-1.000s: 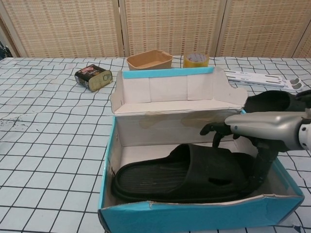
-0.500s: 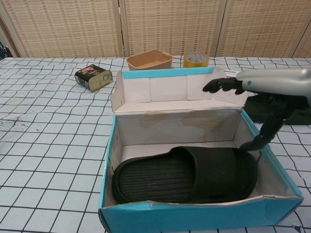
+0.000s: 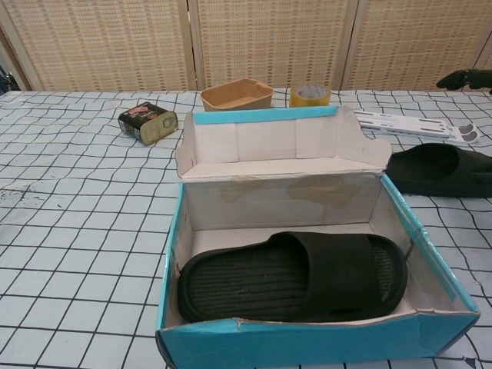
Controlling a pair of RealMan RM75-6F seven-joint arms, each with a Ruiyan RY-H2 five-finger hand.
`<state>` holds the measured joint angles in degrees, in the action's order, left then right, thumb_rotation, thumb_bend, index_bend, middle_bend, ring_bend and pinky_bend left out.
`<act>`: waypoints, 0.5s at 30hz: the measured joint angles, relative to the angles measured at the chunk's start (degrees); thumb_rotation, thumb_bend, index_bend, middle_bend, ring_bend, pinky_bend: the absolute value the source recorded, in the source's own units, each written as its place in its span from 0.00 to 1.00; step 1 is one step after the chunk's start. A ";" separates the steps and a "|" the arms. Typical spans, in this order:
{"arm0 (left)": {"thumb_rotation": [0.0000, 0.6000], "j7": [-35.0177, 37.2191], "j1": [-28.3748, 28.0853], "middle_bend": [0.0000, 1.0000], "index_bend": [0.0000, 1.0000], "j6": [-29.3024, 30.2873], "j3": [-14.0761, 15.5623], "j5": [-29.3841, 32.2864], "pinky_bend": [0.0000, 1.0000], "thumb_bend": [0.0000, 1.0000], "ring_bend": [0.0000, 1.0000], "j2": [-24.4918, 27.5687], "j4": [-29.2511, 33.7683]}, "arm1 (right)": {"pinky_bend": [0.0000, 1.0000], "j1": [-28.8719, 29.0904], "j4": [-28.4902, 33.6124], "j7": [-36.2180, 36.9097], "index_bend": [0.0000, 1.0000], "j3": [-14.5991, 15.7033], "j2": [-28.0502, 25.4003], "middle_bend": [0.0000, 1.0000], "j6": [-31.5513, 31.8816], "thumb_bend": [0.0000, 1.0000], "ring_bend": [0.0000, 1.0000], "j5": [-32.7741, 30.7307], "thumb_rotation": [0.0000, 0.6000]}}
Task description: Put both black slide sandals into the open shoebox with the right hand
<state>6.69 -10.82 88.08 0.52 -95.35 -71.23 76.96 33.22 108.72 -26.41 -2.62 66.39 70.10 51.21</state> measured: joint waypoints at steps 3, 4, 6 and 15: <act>1.00 -0.24 -0.05 0.03 0.10 -0.25 0.00 0.11 0.31 0.40 0.08 -0.05 0.01 | 0.08 0.38 -4.10 0.94 0.04 -0.69 -0.22 0.02 -3.80 0.09 0.00 -2.57 1.00; 1.00 -0.33 -0.08 0.03 0.10 -0.36 0.01 0.13 0.31 0.40 0.08 -0.04 0.05 | 0.08 0.53 -5.35 1.11 0.04 -0.84 -0.18 0.02 -4.86 0.09 0.00 -3.24 1.00; 1.00 -0.46 -0.07 0.03 0.10 -0.36 0.07 0.08 0.31 0.40 0.08 -0.03 0.11 | 0.08 0.90 -8.17 1.50 0.04 -1.13 0.15 0.02 -7.08 0.09 0.00 -4.45 1.00; 1.00 -0.66 0.02 0.03 0.10 -0.11 0.09 -0.06 0.31 0.40 0.08 -0.04 0.18 | 0.08 2.14 -21.03 3.37 0.05 -1.90 4.82 0.04 -13.54 0.09 0.00 -6.44 1.00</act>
<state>6.03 -10.80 87.97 0.61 -95.41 -71.27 77.14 35.36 87.69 -23.04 -4.52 71.21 56.57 44.78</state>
